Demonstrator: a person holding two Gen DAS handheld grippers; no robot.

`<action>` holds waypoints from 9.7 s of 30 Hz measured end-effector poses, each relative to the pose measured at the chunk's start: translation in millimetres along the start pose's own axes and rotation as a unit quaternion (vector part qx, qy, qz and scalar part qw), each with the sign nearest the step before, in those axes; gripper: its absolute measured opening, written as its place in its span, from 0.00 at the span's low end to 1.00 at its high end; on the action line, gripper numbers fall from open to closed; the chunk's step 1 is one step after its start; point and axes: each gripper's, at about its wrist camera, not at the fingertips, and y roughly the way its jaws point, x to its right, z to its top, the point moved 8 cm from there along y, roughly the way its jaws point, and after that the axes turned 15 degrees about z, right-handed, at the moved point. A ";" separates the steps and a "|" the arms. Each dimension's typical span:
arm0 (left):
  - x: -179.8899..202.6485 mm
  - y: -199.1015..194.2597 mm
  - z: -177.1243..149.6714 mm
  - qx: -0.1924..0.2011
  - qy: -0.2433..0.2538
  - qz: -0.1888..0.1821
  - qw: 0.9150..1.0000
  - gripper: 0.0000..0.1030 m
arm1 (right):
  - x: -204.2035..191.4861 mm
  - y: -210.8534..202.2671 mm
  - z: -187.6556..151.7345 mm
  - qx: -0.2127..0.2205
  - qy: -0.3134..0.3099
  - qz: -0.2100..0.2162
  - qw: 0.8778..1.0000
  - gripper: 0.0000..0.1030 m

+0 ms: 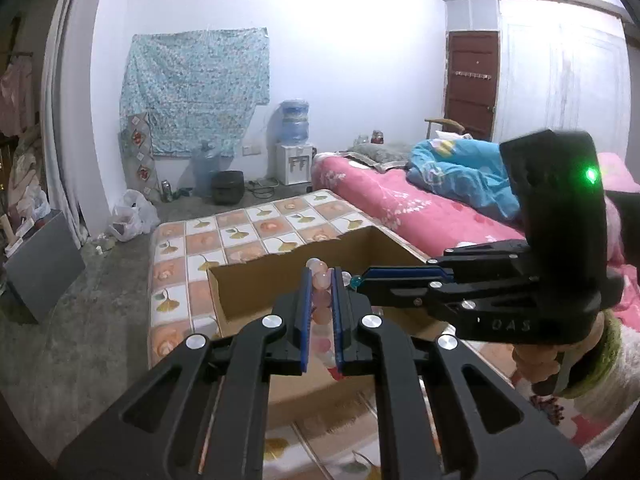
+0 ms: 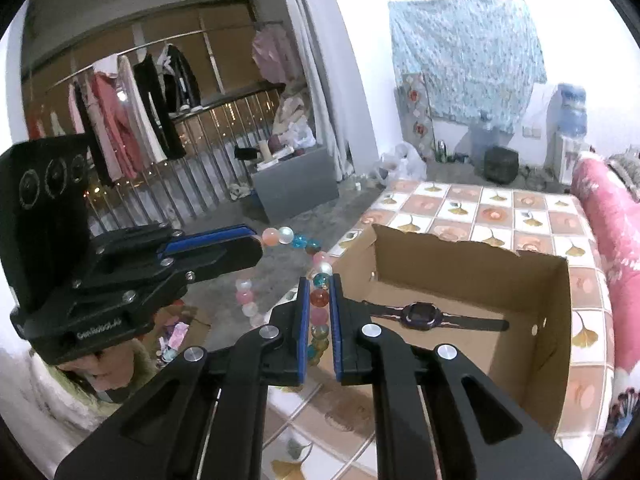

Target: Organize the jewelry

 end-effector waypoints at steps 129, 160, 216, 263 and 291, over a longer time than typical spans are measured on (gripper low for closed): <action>32.4 83.8 -228.9 -0.221 0.005 0.075 0.972 0.92 | 109.4 -46.6 -160.4 -0.079 0.140 -0.151 0.975 0.10; 29.3 82.2 -229.6 -0.218 0.006 0.075 0.973 0.92 | 90.4 3.0 -224.7 -0.181 0.115 -0.113 0.970 0.94; 33.7 85.4 -205.1 -0.206 0.016 0.056 0.977 0.88 | 88.8 -8.8 -212.1 -0.112 0.110 -0.122 0.980 0.75; 26.4 98.8 -197.0 -0.232 -0.001 -0.030 0.972 0.02 | 54.3 28.3 -192.9 -0.079 0.072 -0.022 0.994 0.47; 16.8 97.0 -210.7 -0.218 -0.043 -0.061 0.973 0.02 | 65.8 91.3 -177.8 -0.160 -0.009 -0.086 0.983 0.22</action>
